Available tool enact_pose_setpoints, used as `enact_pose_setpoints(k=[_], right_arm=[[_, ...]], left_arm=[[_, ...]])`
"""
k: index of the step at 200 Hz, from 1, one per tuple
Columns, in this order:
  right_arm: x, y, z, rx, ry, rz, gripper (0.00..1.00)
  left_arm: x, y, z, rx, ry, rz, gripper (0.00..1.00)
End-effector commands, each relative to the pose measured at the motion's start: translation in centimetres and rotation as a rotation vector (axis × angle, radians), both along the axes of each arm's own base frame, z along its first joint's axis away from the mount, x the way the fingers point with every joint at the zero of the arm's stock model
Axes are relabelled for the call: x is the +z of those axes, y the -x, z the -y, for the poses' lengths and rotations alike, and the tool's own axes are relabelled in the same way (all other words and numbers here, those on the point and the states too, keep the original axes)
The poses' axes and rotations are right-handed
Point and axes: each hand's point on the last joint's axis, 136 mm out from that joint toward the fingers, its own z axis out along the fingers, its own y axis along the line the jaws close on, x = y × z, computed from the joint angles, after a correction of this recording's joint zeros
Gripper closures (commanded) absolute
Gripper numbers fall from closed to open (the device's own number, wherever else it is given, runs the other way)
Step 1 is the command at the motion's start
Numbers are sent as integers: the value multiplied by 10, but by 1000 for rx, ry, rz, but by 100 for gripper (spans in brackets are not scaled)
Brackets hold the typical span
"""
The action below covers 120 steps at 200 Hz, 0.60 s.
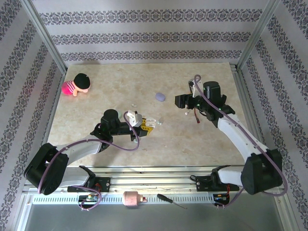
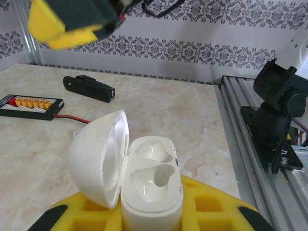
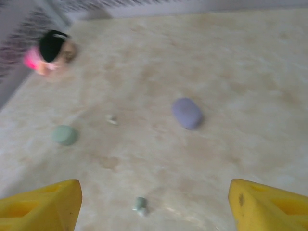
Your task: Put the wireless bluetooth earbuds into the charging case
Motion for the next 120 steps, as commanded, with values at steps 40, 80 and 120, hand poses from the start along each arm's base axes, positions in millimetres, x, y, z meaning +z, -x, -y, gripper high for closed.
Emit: enact_pose_setpoints(k=[40,80,120], right_arm=[[-81,-33,40,-156,282,-290,23],[-122,-53,56,-179,373,-439,23],[-152,-65,46,-126,340,-543,24]], left_arm=[[1,-4,-12,56,18,26,96],[-4,-5,-15,61,25,15,96],[-5,-3,-14,49,32,10,96]])
